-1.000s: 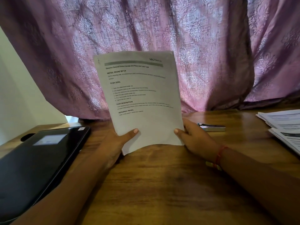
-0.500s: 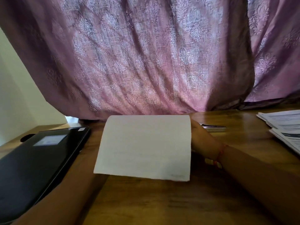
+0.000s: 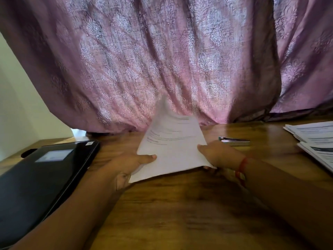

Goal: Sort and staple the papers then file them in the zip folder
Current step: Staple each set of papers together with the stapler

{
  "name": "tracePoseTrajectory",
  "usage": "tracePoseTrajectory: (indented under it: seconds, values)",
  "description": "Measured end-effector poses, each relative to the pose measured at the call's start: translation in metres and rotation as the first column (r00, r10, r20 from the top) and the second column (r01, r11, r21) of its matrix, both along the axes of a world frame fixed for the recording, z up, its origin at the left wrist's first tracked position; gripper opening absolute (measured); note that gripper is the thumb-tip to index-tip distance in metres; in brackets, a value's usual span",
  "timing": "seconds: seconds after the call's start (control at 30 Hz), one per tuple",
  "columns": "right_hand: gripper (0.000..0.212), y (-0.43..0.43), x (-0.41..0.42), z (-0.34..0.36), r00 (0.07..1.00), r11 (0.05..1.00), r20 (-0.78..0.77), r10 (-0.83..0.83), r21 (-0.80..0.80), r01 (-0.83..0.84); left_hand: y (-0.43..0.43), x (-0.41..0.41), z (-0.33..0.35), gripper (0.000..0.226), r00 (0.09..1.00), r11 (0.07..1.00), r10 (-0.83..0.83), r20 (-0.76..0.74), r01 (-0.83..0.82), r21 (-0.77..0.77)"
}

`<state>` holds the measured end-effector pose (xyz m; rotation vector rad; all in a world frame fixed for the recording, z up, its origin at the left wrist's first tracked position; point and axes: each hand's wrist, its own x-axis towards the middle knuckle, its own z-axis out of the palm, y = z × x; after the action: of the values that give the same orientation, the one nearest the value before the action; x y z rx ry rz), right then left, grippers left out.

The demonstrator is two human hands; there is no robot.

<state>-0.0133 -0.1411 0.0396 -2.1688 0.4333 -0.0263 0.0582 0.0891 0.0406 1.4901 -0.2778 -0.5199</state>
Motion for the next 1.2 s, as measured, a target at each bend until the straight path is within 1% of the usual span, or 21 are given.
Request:
tracePoseTrajectory:
  seconds: [0.03, 0.07, 0.13, 0.2, 0.27, 0.33, 0.37, 0.43, 0.47, 0.53, 0.57, 0.63, 0.7, 0.8, 0.93, 1.03, 1.1, 1.13, 1.2]
  values:
    - [0.033, 0.001, 0.000, 0.000, 0.999, 1.000, 0.045, 0.005, -0.028, -0.004, 0.000, 0.002, -0.003, 0.032, 1.000, 0.999, -0.024, 0.008, 0.024, -0.021]
    - [0.038, -0.001, 0.003, -0.005, 0.996, 0.999, 0.093, 0.016, -0.041, -0.012, 0.002, 0.001, -0.001, 0.032, 1.000, 0.999, -0.008, 0.020, 0.009, -0.052]
    - [0.042, 0.000, 0.004, -0.010, 0.979, 1.000, 0.204, 0.020, 0.016, -0.024, 0.002, 0.001, -0.004, 0.037, 0.991, 0.997, 0.038, 0.126, -0.030, -0.069]
    - [0.041, 0.001, 0.006, -0.015, 0.948, 0.996, 0.318, 0.022, 0.073, -0.048, 0.000, -0.002, -0.001, 0.041, 0.978, 0.991, 0.088, 0.191, -0.068, -0.111]
    - [0.041, 0.002, 0.005, -0.014, 0.907, 0.991, 0.419, 0.043, 0.099, -0.093, 0.002, -0.001, 0.000, 0.043, 0.968, 0.981, 0.136, 0.213, -0.102, -0.166]
    - [0.048, 0.002, 0.003, -0.012, 0.884, 0.986, 0.465, 0.043, 0.126, -0.114, 0.003, 0.000, 0.000, 0.044, 0.950, 0.973, 0.191, 0.248, -0.150, -0.175]
    - [0.049, 0.002, 0.002, -0.013, 0.885, 0.984, 0.462, 0.060, 0.121, -0.130, 0.004, 0.001, -0.002, 0.047, 0.941, 0.972, 0.207, 0.269, -0.167, -0.166]
    - [0.041, 0.003, -0.002, -0.014, 0.892, 0.987, 0.440, 0.105, 0.061, -0.146, 0.004, -0.001, -0.004, 0.055, 0.928, 0.971, 0.219, 0.301, -0.176, -0.163]
    - [0.039, 0.004, -0.003, -0.014, 0.893, 0.987, 0.431, 0.128, 0.029, -0.155, 0.005, -0.001, -0.006, 0.060, 0.927, 0.970, 0.222, 0.304, -0.179, -0.161]
    - [0.040, 0.004, -0.007, -0.015, 0.892, 0.989, 0.430, 0.139, -0.009, -0.150, 0.005, -0.001, -0.008, 0.069, 0.937, 0.971, 0.212, 0.278, -0.170, -0.169]
    - [0.040, 0.003, -0.008, -0.014, 0.883, 0.989, 0.448, 0.139, -0.024, -0.143, 0.004, -0.001, -0.008, 0.066, 0.942, 0.969, 0.207, 0.265, -0.160, -0.186]
    - [0.041, 0.001, -0.007, -0.014, 0.872, 0.991, 0.471, 0.133, -0.046, -0.126, 0.005, 0.002, -0.011, 0.048, 0.949, 0.966, 0.203, 0.242, -0.152, -0.210]
    - [0.042, 0.001, -0.006, -0.014, 0.888, 0.988, 0.434, 0.154, -0.062, -0.141, 0.006, 0.004, -0.014, 0.037, 0.955, 0.971, 0.180, 0.234, -0.134, -0.200]
    - [0.044, 0.002, -0.004, -0.017, 0.920, 0.983, 0.348, 0.181, -0.078, -0.164, 0.006, 0.002, -0.016, 0.032, 0.955, 0.978, 0.180, 0.235, -0.148, -0.149]
    - [0.040, 0.000, -0.004, -0.013, 0.913, 0.984, 0.371, 0.169, -0.012, -0.177, 0.009, 0.000, -0.012, 0.033, 0.976, 0.980, 0.147, 0.164, -0.121, -0.160]
    - [0.037, -0.001, -0.006, -0.013, 0.903, 0.974, 0.392, 0.178, 0.061, -0.219, 0.009, -0.004, -0.009, 0.035, 0.990, 0.973, 0.104, 0.091, -0.083, -0.214]
    - [0.036, 0.001, -0.007, -0.014, 0.898, 0.964, 0.402, 0.176, 0.113, -0.240, 0.009, -0.007, -0.008, 0.037, 0.994, 0.967, 0.081, 0.068, -0.062, -0.246]
    - [0.034, 0.001, -0.007, -0.014, 0.896, 0.956, 0.411, 0.171, 0.151, -0.252, 0.008, -0.008, -0.008, 0.039, 0.995, 0.964, 0.081, 0.065, -0.062, -0.257]
    - [0.030, 0.002, -0.007, -0.014, 0.914, 0.909, 0.381, 0.135, 0.319, -0.268, 0.008, -0.009, -0.007, 0.042, 0.994, 0.956, 0.090, 0.059, -0.070, -0.285]
